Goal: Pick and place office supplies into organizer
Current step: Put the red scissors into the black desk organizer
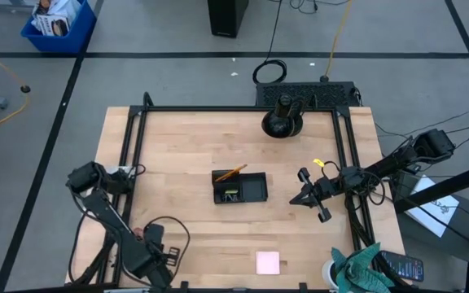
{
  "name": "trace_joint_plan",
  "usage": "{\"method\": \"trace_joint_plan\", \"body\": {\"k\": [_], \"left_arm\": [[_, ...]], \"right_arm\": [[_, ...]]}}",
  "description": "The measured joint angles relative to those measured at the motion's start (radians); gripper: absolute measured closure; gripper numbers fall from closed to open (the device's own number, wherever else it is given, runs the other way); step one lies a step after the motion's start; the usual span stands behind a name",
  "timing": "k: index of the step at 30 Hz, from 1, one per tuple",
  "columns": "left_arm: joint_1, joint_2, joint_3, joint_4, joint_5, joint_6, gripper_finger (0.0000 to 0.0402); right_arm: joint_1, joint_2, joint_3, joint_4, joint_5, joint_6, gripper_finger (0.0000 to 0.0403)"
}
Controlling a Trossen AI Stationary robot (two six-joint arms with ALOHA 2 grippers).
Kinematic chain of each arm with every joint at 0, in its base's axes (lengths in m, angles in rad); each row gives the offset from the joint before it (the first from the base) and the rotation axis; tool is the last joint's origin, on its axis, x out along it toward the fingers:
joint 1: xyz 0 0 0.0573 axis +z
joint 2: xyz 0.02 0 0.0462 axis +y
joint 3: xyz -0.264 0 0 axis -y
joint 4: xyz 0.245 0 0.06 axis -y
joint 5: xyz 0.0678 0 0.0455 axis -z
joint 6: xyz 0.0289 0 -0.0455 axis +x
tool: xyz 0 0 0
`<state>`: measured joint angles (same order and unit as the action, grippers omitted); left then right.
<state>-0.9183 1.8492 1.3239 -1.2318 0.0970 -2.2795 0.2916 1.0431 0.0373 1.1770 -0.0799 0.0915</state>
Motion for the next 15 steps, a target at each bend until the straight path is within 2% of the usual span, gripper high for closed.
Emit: {"method": "trace_joint_plan", "body": {"k": [7, 15], "left_arm": [[-0.001, -0.010, 0.000, -0.158, 0.108, -0.009, 0.0391], [-0.033, -0.010, -0.018, -0.183, 0.108, -0.004, 0.0393]], "right_arm": [[0.000, 0.000, 0.000, 0.000, 0.000, 0.001, 0.0399], [0.000, 0.000, 0.000, 0.000, 0.000, 0.001, 0.0399]]}}
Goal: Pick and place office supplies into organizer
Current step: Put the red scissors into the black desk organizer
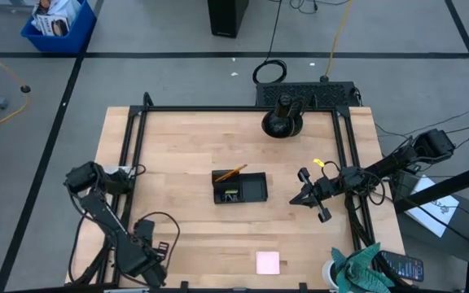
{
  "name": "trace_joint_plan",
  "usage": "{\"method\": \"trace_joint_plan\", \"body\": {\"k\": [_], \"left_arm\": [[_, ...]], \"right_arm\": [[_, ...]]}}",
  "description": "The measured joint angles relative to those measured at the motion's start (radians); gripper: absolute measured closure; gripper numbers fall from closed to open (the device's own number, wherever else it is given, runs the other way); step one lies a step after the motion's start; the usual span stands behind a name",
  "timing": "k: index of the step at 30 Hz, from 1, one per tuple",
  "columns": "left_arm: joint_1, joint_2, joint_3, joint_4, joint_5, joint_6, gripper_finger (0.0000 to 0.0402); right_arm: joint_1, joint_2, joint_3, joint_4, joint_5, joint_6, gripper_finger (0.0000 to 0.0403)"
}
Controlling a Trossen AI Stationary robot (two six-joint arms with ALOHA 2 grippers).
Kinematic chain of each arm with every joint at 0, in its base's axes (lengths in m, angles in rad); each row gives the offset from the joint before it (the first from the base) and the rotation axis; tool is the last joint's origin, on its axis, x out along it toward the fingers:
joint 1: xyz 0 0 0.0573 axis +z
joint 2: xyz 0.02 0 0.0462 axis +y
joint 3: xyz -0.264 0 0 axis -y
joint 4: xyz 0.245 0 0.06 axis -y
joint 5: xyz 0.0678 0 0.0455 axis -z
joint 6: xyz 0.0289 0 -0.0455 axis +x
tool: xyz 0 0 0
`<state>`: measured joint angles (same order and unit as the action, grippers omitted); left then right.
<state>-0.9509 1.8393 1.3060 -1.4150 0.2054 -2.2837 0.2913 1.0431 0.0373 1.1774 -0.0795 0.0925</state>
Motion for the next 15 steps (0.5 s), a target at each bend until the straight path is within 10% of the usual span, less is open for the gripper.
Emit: {"method": "trace_joint_plan", "body": {"k": [15], "left_arm": [[-0.014, 0.000, -0.194, 0.218, -0.020, 0.011, 0.0389]], "right_arm": [[0.000, 0.000, 0.000, 0.008, 0.002, 0.000, 0.0399]]}}
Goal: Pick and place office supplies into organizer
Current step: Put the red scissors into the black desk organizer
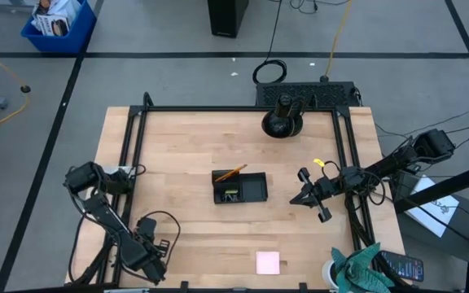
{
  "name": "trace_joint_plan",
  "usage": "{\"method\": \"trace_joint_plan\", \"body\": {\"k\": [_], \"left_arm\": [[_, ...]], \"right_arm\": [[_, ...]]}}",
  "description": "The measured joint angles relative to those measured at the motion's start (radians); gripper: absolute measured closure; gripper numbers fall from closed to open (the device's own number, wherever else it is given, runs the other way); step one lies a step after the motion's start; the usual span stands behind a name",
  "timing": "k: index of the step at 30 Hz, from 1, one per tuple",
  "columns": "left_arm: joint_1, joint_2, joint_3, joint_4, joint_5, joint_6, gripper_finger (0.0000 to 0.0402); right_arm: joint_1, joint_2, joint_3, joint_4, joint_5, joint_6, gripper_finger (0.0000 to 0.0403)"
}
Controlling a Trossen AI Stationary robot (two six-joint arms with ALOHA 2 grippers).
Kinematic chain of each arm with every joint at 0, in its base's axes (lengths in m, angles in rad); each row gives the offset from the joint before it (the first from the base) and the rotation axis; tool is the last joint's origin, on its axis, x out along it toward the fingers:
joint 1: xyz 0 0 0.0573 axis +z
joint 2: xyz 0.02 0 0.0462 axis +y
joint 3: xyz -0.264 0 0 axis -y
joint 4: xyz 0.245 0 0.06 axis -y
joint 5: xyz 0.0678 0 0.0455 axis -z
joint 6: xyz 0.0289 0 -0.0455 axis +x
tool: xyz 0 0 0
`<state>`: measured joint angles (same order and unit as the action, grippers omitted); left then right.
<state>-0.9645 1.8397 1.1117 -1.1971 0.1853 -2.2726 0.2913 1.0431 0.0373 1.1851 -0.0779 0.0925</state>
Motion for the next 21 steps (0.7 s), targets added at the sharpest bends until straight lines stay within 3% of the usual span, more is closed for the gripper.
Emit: {"method": "trace_joint_plan", "body": {"k": [10, 16, 21], "left_arm": [[0.001, -0.007, -0.107, 0.166, -0.017, 0.017, 0.0387], [0.024, -0.005, -0.103, 0.195, -0.067, 0.095, 0.0398], [0.063, -0.005, -0.103, 0.221, -0.077, 0.169, 0.0384]], "right_arm": [[0.000, 0.000, 0.000, 0.000, 0.003, 0.000, 0.0399], [0.000, 0.000, 0.000, 0.001, 0.003, -0.003, 0.0399], [0.000, 0.000, 0.000, 0.012, 0.003, -0.002, 0.0399]]}}
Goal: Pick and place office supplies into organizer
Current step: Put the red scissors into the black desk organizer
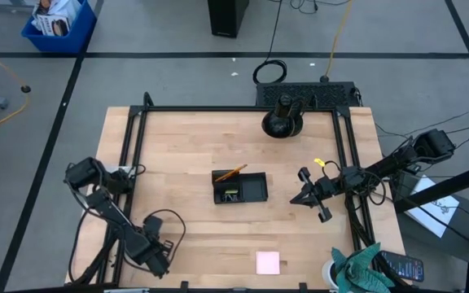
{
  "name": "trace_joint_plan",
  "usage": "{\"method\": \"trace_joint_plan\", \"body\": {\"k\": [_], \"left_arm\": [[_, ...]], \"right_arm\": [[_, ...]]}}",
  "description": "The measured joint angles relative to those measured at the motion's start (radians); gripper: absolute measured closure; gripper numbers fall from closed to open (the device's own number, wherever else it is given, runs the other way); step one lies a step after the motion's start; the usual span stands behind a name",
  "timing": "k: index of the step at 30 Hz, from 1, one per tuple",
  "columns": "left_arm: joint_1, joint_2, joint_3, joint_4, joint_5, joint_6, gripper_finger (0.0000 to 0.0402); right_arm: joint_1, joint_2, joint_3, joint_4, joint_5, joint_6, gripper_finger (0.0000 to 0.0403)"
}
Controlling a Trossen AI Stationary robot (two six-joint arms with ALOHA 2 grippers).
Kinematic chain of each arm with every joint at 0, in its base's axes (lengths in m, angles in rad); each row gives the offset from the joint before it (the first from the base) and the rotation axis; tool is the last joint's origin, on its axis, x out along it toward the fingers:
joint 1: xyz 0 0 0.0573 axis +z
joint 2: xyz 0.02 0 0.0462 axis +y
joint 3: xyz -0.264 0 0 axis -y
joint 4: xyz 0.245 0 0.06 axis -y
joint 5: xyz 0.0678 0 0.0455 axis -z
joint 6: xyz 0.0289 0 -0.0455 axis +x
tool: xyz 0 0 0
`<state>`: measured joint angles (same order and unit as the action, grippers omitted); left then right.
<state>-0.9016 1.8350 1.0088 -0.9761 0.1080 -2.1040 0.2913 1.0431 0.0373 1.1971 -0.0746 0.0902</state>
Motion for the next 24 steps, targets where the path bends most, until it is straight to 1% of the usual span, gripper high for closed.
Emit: {"method": "trace_joint_plan", "body": {"k": [2, 7, 10, 15, 18, 20, 22, 24], "left_arm": [[0.018, 0.000, 0.000, 0.014, 0.000, 0.032, 0.0384], [0.056, 0.000, 0.001, 0.041, -0.008, 0.133, 0.0398], [0.073, 0.001, 0.012, 0.048, -0.033, 0.185, 0.0392], [0.109, 0.005, 0.049, 0.088, -0.144, 0.273, 0.0376], [0.140, 0.006, 0.073, 0.145, -0.245, 0.348, 0.0380], [0.164, 0.008, 0.077, 0.216, -0.303, 0.414, 0.0387], [0.188, 0.010, 0.078, 0.289, -0.329, 0.465, 0.0396], [0.206, 0.013, 0.079, 0.332, -0.334, 0.495, 0.0398]], "right_arm": [[0.000, 0.000, 0.000, 0.004, 0.000, 0.001, 0.0399], [0.000, 0.000, 0.000, 0.004, 0.000, 0.001, 0.0399], [0.000, 0.000, 0.000, 0.004, 0.000, 0.002, 0.0399], [0.000, 0.000, 0.000, 0.007, 0.000, 0.002, 0.0399], [0.000, 0.000, 0.000, 0.009, 0.000, 0.002, 0.0399], [0.000, 0.000, 0.000, 0.012, 0.000, 0.002, 0.0399], [0.000, 0.000, 0.000, 0.021, 0.000, 0.002, 0.0399], [0.000, 0.000, 0.000, 0.029, 0.000, 0.002, 0.0399]]}}
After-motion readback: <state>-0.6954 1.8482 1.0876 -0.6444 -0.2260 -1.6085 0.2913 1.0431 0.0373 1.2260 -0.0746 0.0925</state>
